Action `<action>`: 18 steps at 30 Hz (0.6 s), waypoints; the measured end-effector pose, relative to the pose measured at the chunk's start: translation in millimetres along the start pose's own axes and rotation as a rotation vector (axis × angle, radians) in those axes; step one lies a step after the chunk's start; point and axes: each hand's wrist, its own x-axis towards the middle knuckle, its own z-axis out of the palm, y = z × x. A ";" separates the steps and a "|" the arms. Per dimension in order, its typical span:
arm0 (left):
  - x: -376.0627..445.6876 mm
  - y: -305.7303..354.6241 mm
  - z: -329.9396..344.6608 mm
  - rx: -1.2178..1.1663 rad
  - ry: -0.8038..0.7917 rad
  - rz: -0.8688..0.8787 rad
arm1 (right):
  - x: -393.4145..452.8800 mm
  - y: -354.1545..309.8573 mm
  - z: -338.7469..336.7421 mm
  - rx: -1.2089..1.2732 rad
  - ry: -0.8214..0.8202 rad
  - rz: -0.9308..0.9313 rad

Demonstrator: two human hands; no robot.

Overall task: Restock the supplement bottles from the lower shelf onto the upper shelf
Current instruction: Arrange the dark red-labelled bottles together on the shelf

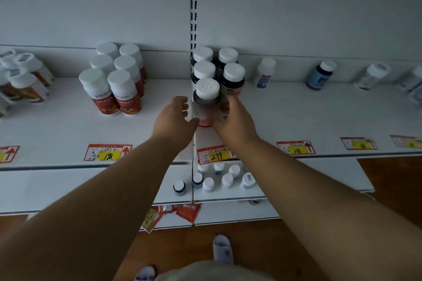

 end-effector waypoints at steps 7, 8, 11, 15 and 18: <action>-73.9 -29.2 -51.1 -0.040 -0.114 0.258 | -78.9 -42.8 33.3 -0.119 0.235 0.093; -86.5 -32.8 -59.6 -0.037 -0.133 0.293 | -92.6 -51.1 39.4 -0.126 0.242 0.089; -119.0 -44.9 -79.9 -0.029 -0.189 0.352 | -133.5 -70.3 53.0 -0.146 0.256 0.073; -146.4 -78.8 -78.8 0.013 -0.258 0.390 | -180.3 -66.1 73.7 -0.112 0.232 0.076; -158.0 -110.2 -63.3 0.036 -0.288 0.320 | -203.1 -43.1 93.7 -0.095 0.195 0.136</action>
